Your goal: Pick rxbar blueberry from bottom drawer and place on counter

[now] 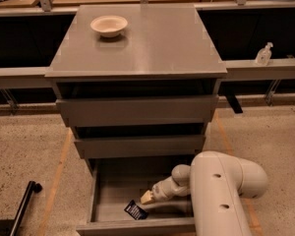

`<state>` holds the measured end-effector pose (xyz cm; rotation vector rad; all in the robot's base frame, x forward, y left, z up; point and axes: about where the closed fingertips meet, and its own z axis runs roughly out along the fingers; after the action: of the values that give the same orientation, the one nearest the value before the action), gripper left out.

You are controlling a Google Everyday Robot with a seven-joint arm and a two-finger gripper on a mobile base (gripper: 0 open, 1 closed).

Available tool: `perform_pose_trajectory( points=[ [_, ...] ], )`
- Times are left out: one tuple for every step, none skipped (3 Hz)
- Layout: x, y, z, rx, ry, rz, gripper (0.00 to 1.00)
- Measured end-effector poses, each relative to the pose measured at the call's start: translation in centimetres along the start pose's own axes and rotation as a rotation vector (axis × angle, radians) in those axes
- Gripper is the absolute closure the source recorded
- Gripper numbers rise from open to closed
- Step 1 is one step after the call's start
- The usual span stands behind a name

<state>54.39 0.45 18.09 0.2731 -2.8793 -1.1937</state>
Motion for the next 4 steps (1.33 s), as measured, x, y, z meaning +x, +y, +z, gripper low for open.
perform_pose_trajectory(
  points=[
    [0.1, 0.3, 0.1, -0.008, 0.001, -0.008, 0.35],
    [0.2, 0.4, 0.3, -0.010, 0.003, -0.008, 0.13],
    [-0.4, 0.9, 1.7, -0.002, 0.005, -0.011, 0.00],
    [-1.0, 2.2, 3.6, 0.016, 0.024, -0.032, 0.00]
  ],
)
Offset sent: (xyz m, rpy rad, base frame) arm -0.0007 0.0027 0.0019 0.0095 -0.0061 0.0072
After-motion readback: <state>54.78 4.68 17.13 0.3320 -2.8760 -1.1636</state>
